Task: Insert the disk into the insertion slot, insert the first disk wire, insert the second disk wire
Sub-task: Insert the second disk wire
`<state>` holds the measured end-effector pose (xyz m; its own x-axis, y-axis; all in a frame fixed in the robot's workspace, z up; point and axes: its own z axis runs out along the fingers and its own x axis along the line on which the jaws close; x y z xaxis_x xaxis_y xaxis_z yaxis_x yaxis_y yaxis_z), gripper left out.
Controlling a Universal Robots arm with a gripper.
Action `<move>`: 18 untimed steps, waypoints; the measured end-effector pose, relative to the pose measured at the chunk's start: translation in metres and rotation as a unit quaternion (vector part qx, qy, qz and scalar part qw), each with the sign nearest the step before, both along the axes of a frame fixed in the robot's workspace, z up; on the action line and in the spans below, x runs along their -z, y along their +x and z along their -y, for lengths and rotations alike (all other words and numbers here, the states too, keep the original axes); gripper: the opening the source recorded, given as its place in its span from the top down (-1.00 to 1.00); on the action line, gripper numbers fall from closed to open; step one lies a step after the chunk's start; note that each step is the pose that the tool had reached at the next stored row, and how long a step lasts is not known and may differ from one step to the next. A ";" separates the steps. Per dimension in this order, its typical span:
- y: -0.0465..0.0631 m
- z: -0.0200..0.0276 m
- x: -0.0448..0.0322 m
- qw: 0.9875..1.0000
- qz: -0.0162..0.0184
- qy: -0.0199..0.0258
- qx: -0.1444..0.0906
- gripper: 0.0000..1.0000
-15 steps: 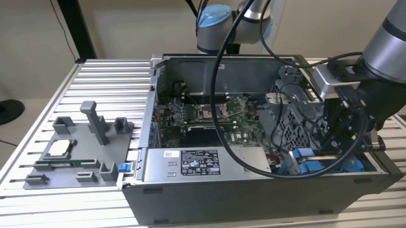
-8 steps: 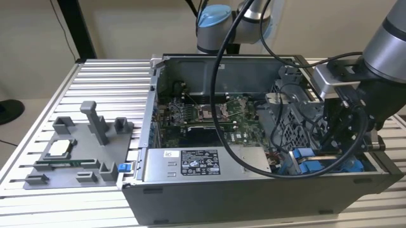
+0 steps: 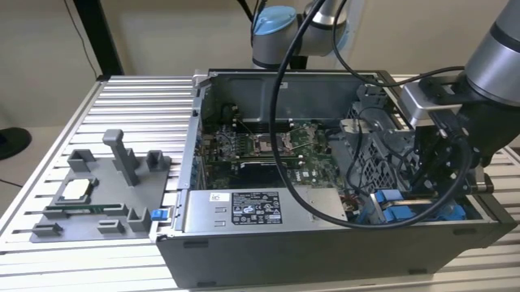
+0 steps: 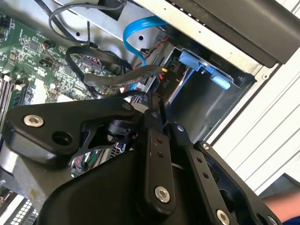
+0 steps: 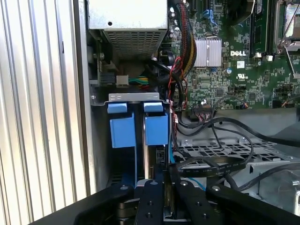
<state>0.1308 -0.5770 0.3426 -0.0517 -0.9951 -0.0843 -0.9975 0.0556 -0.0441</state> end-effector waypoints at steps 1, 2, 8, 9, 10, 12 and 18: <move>0.000 0.0000 0.0000 1.000 0.000 0.000 -0.002 1.00; 0.000 0.0000 -0.0001 1.000 0.000 0.000 -0.004 1.00; 0.000 0.0000 0.0008 1.000 0.000 0.000 -0.009 1.00; 0.000 0.0000 0.0013 1.000 0.000 0.000 -0.009 1.00; 0.000 0.0001 0.0017 1.000 0.000 0.000 -0.009 1.00; 0.000 0.0001 0.0030 1.000 0.000 0.000 -0.009 1.00; 0.000 0.0001 0.0084 1.000 0.000 -0.001 -0.009 1.00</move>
<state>0.1308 -0.5771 0.3342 -0.0329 -0.9960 -0.0831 -0.9983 0.0366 -0.0443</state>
